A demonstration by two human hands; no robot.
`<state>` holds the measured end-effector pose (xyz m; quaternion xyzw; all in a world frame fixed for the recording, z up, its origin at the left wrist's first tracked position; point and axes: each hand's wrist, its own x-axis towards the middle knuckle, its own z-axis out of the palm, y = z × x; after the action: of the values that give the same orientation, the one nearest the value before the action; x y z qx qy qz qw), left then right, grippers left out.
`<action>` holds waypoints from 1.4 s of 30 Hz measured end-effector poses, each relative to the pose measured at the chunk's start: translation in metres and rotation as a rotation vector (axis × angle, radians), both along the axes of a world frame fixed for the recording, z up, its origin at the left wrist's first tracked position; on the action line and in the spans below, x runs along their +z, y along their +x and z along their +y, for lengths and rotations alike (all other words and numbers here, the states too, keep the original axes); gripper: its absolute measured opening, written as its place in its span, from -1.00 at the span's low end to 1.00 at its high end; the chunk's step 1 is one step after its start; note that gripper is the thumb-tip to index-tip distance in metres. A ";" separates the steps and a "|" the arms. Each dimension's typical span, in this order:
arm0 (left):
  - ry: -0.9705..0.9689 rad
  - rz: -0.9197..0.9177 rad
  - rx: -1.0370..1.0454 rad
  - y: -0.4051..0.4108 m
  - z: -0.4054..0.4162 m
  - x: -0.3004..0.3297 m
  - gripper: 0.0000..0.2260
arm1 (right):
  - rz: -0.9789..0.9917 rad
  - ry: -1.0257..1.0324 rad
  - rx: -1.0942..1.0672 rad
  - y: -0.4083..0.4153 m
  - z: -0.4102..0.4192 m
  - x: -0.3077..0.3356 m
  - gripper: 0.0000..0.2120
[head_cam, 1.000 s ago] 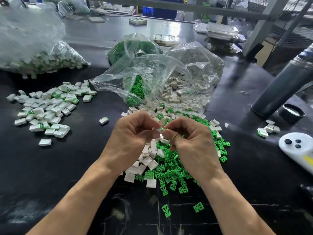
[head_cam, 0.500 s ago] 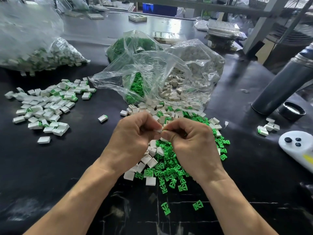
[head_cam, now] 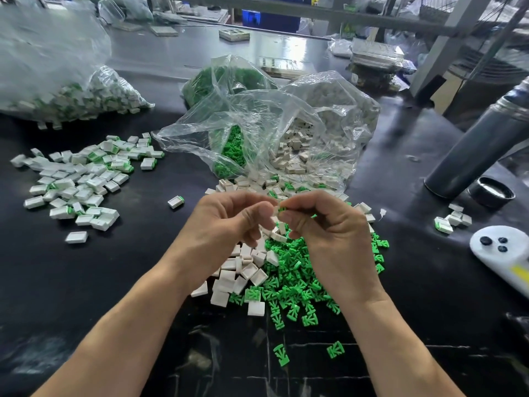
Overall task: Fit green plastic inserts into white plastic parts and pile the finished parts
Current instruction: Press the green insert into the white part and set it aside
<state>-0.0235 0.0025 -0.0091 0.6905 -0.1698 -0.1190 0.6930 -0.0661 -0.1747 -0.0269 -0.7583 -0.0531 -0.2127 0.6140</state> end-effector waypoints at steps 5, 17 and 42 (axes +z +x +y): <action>-0.037 -0.007 0.051 0.001 -0.003 -0.004 -0.81 | 0.068 0.092 -0.001 -0.002 0.002 0.001 -0.84; -0.217 -0.027 0.016 -0.011 -0.021 -0.013 -0.91 | 0.356 0.363 0.229 -0.005 0.026 0.000 -0.36; -0.112 -0.115 -0.046 -0.012 -0.024 -0.018 -0.87 | 0.211 0.491 0.124 -0.008 0.042 0.002 -0.52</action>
<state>-0.0355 -0.0211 -0.0266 0.6522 -0.2317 -0.0854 0.7167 -0.0736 -0.1330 -0.0245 -0.6000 0.0179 -0.1010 0.7934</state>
